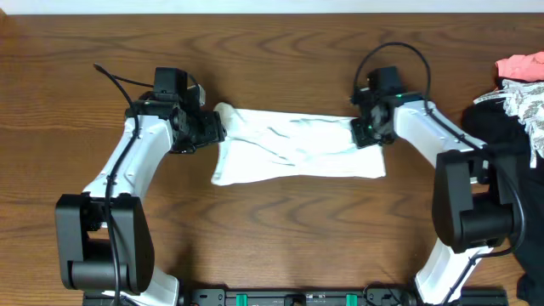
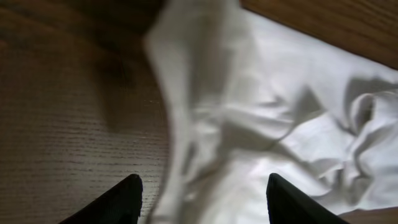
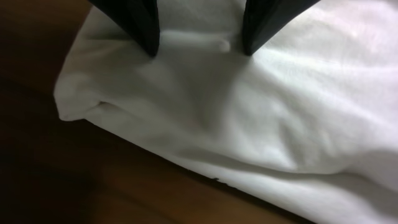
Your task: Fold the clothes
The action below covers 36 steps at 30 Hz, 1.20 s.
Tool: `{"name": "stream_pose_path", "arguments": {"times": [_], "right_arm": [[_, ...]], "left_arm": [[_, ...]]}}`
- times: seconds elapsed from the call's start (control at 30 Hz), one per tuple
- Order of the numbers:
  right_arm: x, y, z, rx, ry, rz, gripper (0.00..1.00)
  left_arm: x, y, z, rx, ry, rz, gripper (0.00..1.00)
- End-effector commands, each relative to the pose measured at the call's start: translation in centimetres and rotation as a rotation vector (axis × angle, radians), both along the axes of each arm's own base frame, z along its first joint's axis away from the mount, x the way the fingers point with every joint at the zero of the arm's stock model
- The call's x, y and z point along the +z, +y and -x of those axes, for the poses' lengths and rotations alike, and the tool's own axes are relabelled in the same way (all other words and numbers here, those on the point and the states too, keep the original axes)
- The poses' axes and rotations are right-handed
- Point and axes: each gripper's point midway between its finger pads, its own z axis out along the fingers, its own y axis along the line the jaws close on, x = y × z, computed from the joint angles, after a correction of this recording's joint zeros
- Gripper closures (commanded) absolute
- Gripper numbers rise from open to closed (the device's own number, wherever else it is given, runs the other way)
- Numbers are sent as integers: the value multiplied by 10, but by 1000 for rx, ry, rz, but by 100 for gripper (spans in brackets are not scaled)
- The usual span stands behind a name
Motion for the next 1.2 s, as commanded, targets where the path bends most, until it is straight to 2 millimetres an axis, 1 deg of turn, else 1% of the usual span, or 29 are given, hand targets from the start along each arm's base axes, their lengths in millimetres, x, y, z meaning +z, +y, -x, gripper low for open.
{"name": "stream_pose_path", "arguments": {"times": [0.0,0.1,0.17,0.23,0.3,0.37,0.47,0.53,0.57,0.63,0.77,0.87,1.0,1.17], "right_arm": [[-12,-40,1,-80,25,124,57],[-5,-35,-3,-79,17,72,55],[9,-27,-4,-69,8,31,55],[27,-26,-5,-73,-10,26,54],[46,-31,-6,-123,-41,26,53],[65,-40,-4,-191,-68,18,51],[80,-55,4,-289,-64,-12,49],[80,-57,9,-308,-35,-62,47],[78,-57,12,-314,-19,-94,47],[73,-55,15,-320,3,-135,47],[61,-56,20,-328,12,-157,47],[56,-49,23,-317,22,-196,46],[47,-44,27,-310,26,-214,41],[35,-43,29,-326,17,-224,29]], "left_arm": [[3,-1,-1,-25,-13,9,36],[3,0,-2,-28,-18,-4,35],[3,0,-2,-28,-19,-4,35],[3,0,-2,-28,-18,-4,32],[3,0,-1,-28,-17,-4,30],[2,0,-1,-28,-16,-4,27],[2,0,-1,-37,-19,-7,17],[2,0,-1,-49,-23,-10,12],[2,1,-1,-52,-24,-11,10],[2,1,-2,-51,-24,-11,10],[2,1,-1,-51,-23,-11,9],[2,1,-1,-51,-24,-11,8],[0,7,-2,-38,-25,-51,7],[0,9,-2,-35,-21,-61,7]]}}
